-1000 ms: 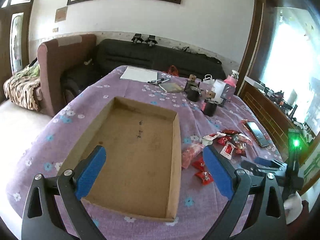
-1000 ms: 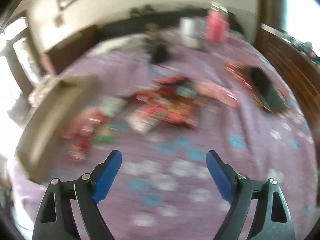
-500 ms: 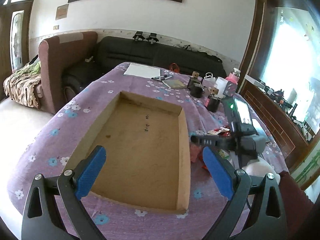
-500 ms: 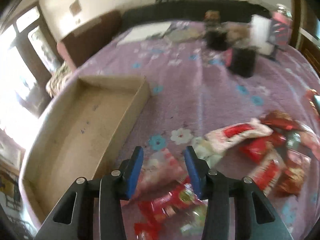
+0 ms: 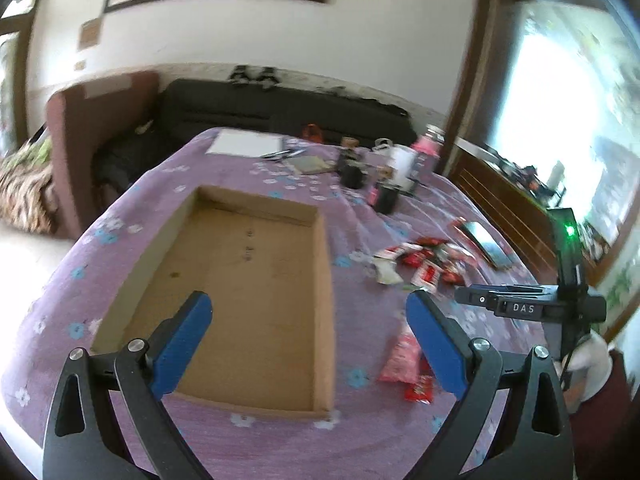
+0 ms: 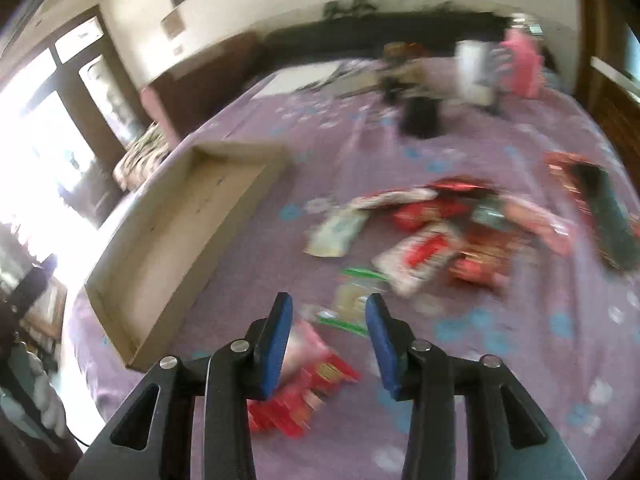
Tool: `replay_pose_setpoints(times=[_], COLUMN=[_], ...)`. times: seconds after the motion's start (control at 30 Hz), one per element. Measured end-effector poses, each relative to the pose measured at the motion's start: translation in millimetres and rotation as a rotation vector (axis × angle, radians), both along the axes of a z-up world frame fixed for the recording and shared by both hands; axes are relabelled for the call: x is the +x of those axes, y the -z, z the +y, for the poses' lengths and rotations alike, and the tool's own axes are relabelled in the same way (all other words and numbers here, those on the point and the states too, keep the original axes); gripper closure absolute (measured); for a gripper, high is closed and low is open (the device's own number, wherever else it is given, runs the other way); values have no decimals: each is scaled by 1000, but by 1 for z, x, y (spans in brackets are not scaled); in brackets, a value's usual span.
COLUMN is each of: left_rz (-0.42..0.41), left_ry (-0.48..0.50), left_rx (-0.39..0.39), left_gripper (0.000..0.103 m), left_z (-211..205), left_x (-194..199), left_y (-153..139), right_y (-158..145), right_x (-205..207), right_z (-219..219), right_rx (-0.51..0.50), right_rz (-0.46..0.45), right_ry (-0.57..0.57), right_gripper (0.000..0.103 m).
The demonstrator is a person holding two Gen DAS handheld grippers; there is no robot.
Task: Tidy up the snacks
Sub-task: 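Grasp the red cartoon-face candy packet with the right gripper, then grasp the pink Hello Kitty candy with the left gripper while right holds red packet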
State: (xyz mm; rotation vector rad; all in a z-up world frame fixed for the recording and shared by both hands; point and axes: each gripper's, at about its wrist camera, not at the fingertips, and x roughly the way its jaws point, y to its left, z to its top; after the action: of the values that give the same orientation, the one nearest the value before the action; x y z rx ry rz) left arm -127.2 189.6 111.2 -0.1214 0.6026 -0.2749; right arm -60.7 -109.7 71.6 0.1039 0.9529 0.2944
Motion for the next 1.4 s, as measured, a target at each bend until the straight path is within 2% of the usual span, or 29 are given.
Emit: replay_pose_setpoints(times=[0.1, 0.13, 0.17, 0.2, 0.33, 0.4, 0.43, 0.5, 0.57, 0.67, 0.73, 0.8, 0.83, 0.87, 0.93, 1.03, 1.13, 1.23, 1.33, 1.4], left_rz=[-23, -21, -12, 14, 62, 66, 68, 80, 86, 95, 120, 116, 110, 101, 90, 95, 115, 143, 170, 177], left_ry=[23, 28, 35, 49, 79, 95, 110, 145, 168, 169, 145, 114, 100, 81, 47, 30, 28, 52, 105, 148], left_rx=[39, 39, 36, 33, 39, 60, 74, 107, 156, 225, 227, 192, 174, 160, 155, 160, 146, 138, 178, 209], left_gripper=[6, 9, 18, 22, 22, 22, 22, 22, 22, 22, 22, 22, 22, 22, 22, 22, 22, 22, 22, 22], left_z=[-19, -24, -28, -32, -48, -59, -66, -79, -94, -112, -113, -105, -100, -94, -82, -71, -64, -66, -80, -92], left_x=[-3, -2, 0, 3, 9, 7, 7, 7, 11, 26, 41, 48, 51, 52, 54, 57, 61, 68, 70, 69], left_y=[-1, 0, 1, 3, 6, 7, 7, 11, 17, 28, 29, 21, 17, 11, 2, -1, 3, 10, 21, 28], right_y=[14, 17, 23, 26, 38, 40, 43, 47, 51, 51, 44, 38, 36, 33, 32, 39, 47, 49, 49, 49], right_x=[-16, -21, -23, -26, -25, -22, -21, -21, -27, -33, -39, -42, -45, -44, -36, -20, -9, -6, -10, -15], right_z=[-9, -9, -5, 0, 20, 29, 29, 21, 8, -16, -23, -23, -19, -14, -3, 18, 31, 49, 63, 56], right_rx=[57, 83, 97, 99, 119, 63, 47, 49, -17, -6, 49, 105, 116, 134, 171, 186, 170, 66, -79, -91], right_rz=[79, 95, 101, 102, 106, 86, 97, 118, 110, 106, 79, 66, 59, 60, 88, 139, 171, 119, 88, 83], right_ry=[22, 20, 14, 9, -8, 3, 12, 27, 69, 109, 75, 51, 43, 38, 34, 48, 119, 155, 121, 98], right_gripper=[64, 64, 65, 65, 66, 81, 103, 103, 103, 101, 96, 95, 90, 77, 65, 65, 65, 66, 83, 83])
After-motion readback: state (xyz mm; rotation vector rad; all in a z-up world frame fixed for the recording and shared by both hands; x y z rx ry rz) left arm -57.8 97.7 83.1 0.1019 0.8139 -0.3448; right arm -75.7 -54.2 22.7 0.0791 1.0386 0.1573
